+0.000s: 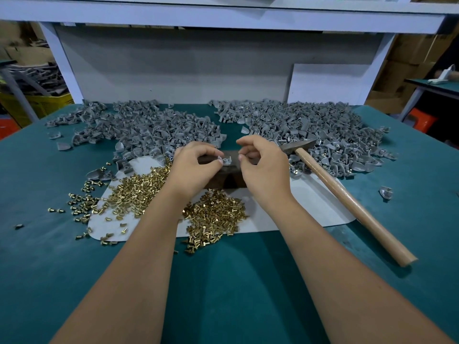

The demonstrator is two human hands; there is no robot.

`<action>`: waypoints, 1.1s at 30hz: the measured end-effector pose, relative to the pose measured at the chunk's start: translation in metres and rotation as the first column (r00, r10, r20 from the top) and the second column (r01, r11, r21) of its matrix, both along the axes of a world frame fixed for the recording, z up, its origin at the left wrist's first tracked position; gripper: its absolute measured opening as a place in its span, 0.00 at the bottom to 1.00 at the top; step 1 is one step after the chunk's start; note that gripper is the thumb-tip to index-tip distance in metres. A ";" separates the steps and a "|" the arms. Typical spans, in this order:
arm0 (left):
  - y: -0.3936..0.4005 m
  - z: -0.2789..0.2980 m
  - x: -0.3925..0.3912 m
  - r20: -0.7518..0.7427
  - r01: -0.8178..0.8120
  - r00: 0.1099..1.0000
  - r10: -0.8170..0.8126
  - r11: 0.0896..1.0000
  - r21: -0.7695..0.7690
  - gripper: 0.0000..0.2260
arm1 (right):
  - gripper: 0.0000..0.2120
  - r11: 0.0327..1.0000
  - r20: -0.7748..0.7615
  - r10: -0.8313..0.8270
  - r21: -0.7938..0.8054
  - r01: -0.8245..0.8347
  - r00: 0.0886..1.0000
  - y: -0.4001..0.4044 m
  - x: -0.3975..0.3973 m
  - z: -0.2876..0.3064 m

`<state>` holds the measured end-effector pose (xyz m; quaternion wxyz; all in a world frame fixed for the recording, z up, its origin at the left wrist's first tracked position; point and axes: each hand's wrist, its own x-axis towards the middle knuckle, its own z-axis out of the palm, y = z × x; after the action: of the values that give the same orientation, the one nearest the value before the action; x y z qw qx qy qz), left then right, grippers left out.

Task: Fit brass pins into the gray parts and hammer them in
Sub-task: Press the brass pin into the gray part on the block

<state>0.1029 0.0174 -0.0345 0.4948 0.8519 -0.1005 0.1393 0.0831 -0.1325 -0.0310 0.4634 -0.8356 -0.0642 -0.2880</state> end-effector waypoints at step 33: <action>-0.008 -0.002 -0.002 0.006 0.056 0.998 -0.056 0.988 -0.144 0.05 | 0.25 0.976 -0.225 -0.024 -0.216 -0.026 0.974 0.016 0.007 0.022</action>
<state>0.1011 0.0098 -0.0363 0.5587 0.8106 -0.1145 0.1329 0.0901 -0.1162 -0.0089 0.3734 -0.9086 -0.0425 -0.1821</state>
